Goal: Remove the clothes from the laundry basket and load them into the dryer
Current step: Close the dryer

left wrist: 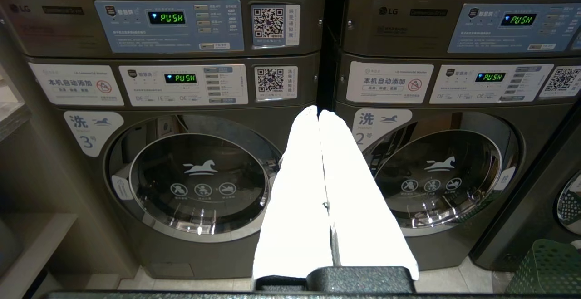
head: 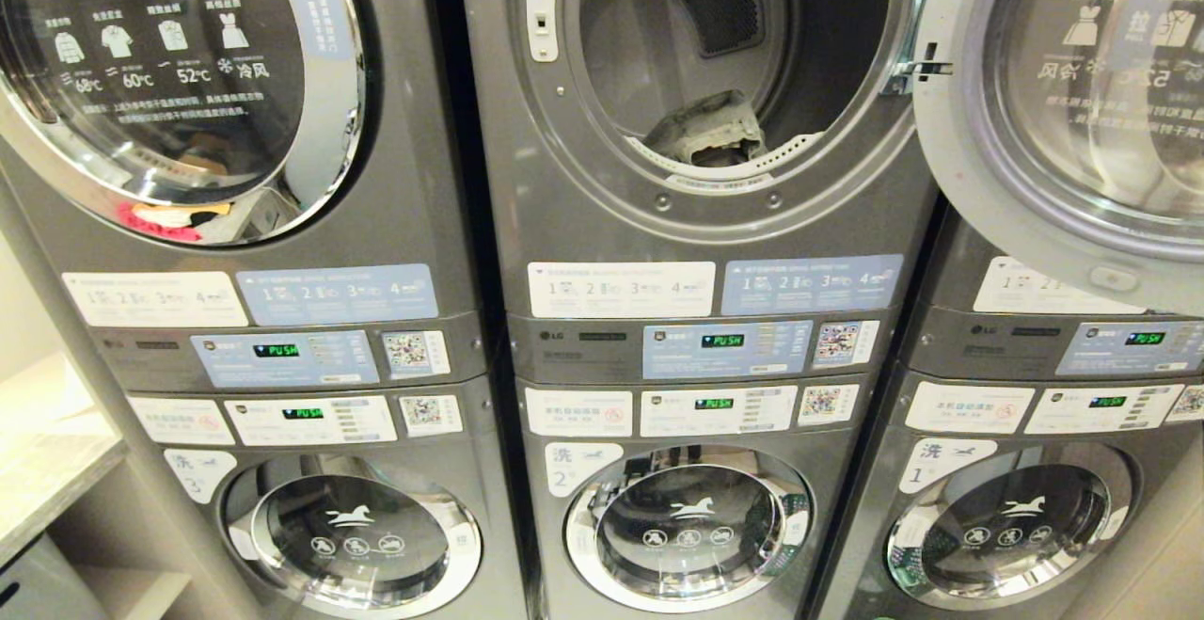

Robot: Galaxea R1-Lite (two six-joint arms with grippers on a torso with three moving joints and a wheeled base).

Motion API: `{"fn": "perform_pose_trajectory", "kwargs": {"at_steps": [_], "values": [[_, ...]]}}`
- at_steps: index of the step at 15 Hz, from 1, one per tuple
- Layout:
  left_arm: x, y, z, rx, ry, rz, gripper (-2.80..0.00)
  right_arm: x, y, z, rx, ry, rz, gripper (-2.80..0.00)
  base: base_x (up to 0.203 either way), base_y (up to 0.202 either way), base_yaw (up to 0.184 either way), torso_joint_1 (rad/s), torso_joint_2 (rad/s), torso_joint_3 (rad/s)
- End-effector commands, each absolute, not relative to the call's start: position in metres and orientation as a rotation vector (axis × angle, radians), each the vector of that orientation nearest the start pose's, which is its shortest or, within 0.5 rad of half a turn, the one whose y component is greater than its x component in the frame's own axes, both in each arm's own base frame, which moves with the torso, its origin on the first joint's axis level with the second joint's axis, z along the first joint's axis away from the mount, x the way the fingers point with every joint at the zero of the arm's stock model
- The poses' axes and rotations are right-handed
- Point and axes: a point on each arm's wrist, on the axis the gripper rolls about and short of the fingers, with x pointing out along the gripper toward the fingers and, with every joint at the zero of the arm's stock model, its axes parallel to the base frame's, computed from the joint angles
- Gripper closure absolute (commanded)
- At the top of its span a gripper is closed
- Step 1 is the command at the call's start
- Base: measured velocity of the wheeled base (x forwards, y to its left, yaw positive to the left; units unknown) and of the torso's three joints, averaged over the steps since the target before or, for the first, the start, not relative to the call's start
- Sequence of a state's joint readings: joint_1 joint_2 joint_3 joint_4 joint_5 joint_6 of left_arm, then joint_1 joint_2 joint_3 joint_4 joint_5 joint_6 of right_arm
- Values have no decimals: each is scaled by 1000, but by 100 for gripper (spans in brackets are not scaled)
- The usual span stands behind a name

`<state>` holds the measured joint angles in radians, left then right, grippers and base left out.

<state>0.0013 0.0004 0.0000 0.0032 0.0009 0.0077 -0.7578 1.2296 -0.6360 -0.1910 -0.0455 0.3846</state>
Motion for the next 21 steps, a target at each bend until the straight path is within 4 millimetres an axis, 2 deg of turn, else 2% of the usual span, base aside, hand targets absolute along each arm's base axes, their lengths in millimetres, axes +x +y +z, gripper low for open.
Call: {"fn": "perform_pose_trajectory", "kwargs": {"at_steps": [1, 3, 7, 10, 12, 13, 16, 18, 21], "values": [[-23, 0, 75, 8, 5, 3, 0, 110, -145, 211, 505, 182, -872, 0, 0, 0, 0, 0, 0, 0], [-23, 0, 75, 8, 5, 3, 0, 101, -170, 218, 458, 102, -876, 0, 0, 0, 0, 0, 0, 0], [-23, 0, 75, 8, 5, 3, 0, 113, -212, 231, 332, -30, -745, 0, 0, 0, 0, 0, 0, 0], [-23, 0, 75, 8, 5, 2, 0, 112, -256, 228, 255, -65, -698, 0, 0, 0, 0, 0, 0, 0], [-23, 0, 75, 8, 5, 2, 0, 110, -285, 234, 175, -94, -680, 0, 0, 0, 0, 0, 0, 0], [-23, 0, 75, 8, 5, 2, 0, 107, -291, 238, 145, -100, -650, 0, 0, 0, 0, 0, 0, 0], [-23, 0, 75, 8, 5, 2, 0, 103, -289, 247, 34, -135, -484, 0, 0, 0, 0, 0, 0, 0], [-23, 0, 75, 8, 5, 3, 0, 104, -294, 244, -21, -150, -415, 0, 0, 0, 0, 0, 0, 0], [-23, 0, 75, 8, 5, 3, 0, 110, -311, 241, -71, -171, -399, 0, 0, 0, 0, 0, 0, 0]]}}
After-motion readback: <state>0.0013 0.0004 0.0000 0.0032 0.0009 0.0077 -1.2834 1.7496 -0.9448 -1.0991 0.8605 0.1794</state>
